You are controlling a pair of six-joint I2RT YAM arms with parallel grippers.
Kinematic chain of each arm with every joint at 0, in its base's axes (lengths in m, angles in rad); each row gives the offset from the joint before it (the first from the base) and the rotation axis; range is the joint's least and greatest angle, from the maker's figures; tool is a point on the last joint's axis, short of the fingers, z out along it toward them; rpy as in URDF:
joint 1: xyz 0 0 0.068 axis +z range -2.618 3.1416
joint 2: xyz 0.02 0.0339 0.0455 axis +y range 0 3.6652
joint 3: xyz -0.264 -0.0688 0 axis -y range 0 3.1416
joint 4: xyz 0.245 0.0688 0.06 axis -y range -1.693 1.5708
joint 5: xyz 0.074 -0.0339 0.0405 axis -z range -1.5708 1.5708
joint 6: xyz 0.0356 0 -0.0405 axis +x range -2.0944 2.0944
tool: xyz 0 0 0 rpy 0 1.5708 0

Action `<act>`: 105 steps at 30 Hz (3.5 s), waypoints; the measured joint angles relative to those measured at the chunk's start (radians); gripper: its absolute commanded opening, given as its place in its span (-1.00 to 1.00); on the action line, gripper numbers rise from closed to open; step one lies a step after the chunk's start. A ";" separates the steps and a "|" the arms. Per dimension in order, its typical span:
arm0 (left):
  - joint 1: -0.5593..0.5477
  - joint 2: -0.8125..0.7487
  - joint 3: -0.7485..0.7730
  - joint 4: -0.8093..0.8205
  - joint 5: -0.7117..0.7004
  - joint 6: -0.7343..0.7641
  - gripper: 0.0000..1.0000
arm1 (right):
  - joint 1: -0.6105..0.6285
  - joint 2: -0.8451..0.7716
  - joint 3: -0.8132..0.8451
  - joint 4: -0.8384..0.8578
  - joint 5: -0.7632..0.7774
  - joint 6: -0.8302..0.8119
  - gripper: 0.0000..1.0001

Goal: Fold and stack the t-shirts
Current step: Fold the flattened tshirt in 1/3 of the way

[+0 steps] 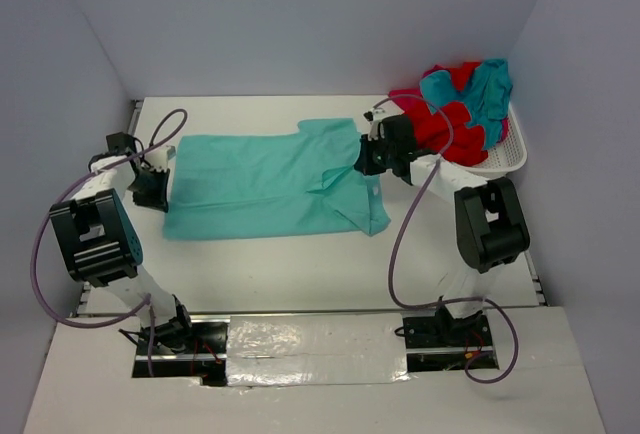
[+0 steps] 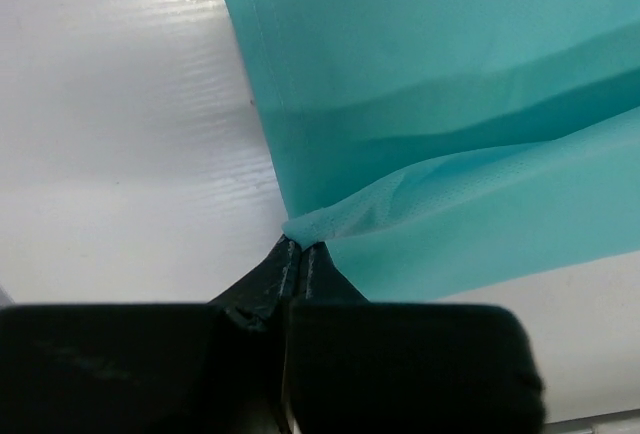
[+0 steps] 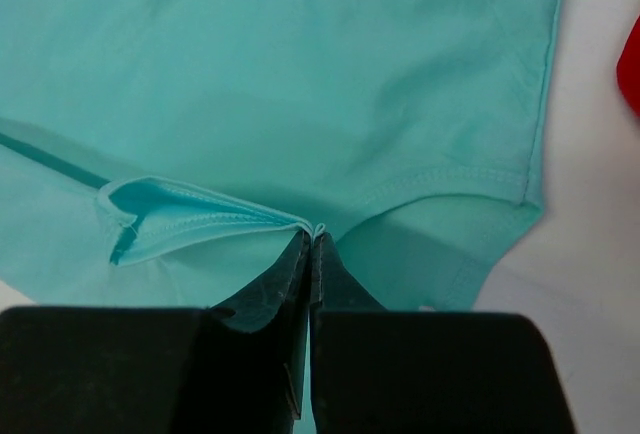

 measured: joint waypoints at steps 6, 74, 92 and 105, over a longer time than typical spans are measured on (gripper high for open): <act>-0.009 0.074 0.047 0.022 -0.002 -0.029 0.01 | -0.003 0.136 0.176 -0.126 0.014 -0.017 0.20; -0.061 0.145 0.024 0.013 -0.180 0.002 -1.00 | -0.116 0.172 0.183 -0.512 -0.008 0.133 -0.22; -0.071 0.145 0.023 0.015 -0.177 0.011 -1.00 | -0.044 -0.141 0.033 -0.581 -0.005 0.183 -1.00; -0.073 0.148 0.030 0.016 -0.188 0.012 -1.00 | -0.091 0.095 -0.015 -0.504 -0.116 0.247 -1.00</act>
